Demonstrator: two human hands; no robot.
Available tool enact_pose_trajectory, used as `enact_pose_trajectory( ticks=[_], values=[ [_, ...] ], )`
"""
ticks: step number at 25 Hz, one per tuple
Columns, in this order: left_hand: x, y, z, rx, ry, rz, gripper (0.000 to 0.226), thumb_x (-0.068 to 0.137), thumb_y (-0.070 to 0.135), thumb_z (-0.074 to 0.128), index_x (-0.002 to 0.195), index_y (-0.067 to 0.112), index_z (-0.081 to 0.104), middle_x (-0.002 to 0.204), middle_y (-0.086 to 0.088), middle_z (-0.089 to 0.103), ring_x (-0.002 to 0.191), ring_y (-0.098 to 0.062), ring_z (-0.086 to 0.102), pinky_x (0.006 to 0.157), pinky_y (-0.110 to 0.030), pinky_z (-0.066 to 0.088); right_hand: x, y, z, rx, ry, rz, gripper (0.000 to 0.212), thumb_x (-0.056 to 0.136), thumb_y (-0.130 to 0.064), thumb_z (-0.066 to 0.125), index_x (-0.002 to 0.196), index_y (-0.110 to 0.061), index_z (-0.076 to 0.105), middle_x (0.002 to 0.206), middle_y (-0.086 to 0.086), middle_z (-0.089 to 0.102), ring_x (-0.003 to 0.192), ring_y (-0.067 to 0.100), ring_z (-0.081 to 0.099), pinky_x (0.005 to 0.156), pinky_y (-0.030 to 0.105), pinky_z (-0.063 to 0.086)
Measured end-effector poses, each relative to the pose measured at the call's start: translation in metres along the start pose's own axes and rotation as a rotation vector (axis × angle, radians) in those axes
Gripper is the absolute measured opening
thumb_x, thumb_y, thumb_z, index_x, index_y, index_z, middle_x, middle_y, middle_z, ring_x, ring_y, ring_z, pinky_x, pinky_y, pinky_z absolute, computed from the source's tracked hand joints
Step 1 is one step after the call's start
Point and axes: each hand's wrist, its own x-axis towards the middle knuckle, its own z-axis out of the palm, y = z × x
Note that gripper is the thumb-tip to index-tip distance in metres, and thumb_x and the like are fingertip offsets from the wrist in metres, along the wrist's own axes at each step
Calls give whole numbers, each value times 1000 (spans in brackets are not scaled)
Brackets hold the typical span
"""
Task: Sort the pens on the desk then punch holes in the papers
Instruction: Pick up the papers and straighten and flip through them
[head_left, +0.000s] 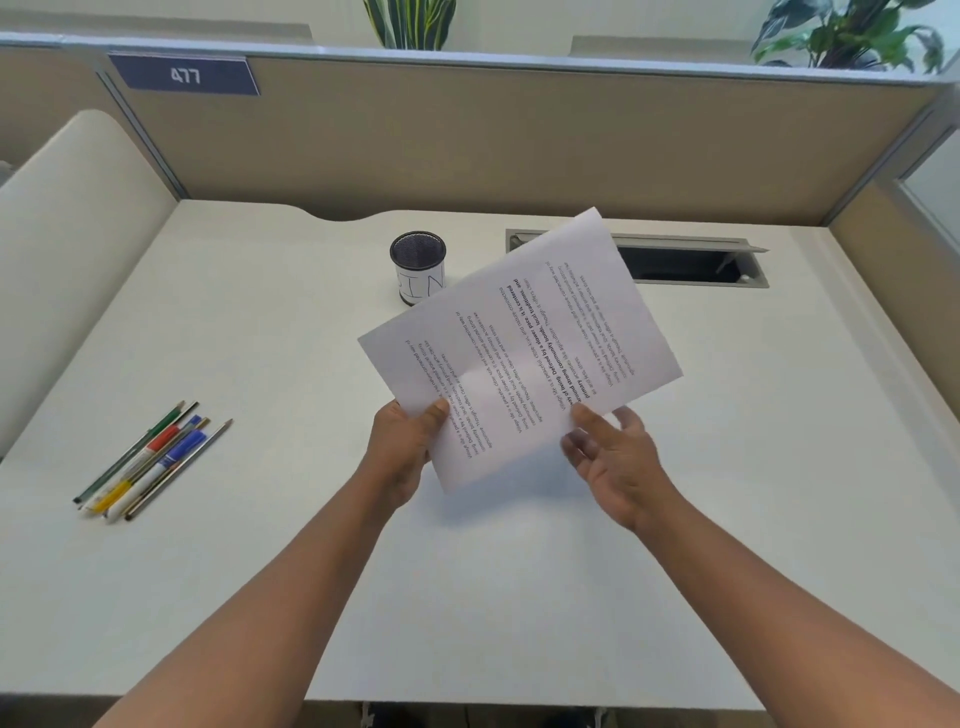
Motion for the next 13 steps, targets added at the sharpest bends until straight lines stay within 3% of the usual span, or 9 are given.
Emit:
enact_pose_trajectory(
  ticks=[1,3,7,10,11,13],
  values=[
    [-1,-2,3,-38,-7,-14,27,99,6,62,123,17,67,119,-2,77,109,-23,73,89,-45,59,-2,3,6,9,-53,1,49,86,-7,76,130,-17,57,125,10,71,94,20,72,89,35,57],
    [-3,-8,7,-96,-16,-39,29,99,5,61,123,18,66,120,-2,76,109,-21,73,84,-41,60,-3,8,15,23,-119,-5,32,93,-2,66,123,-16,65,124,7,74,103,21,75,89,36,60],
    [-7,-19,14,-184,-22,-79,31,99,5,60,124,20,66,122,-1,75,112,-21,72,82,-40,61,-2,6,28,42,-108,-110,32,99,4,56,118,-18,68,116,1,78,106,18,74,81,31,61],
    [-11,-19,16,-180,1,-93,35,96,5,65,128,21,62,125,0,74,120,-26,68,90,-43,59,-1,-2,30,-159,-75,-233,28,99,2,57,112,-19,69,108,-5,80,98,12,75,78,25,60],
    [-12,-16,15,-139,51,-71,45,93,7,70,134,20,55,132,-1,70,126,-29,64,97,-47,55,-1,-7,29,-249,-71,-281,25,99,1,58,110,-19,70,106,-6,80,96,10,75,76,23,59],
    [-13,-4,8,96,206,37,93,84,22,83,155,28,24,156,-3,45,142,-27,46,113,-49,40,-2,-22,23,-434,-97,-374,23,100,-2,59,108,-19,73,106,-7,80,97,9,74,76,20,57]
  ],
)
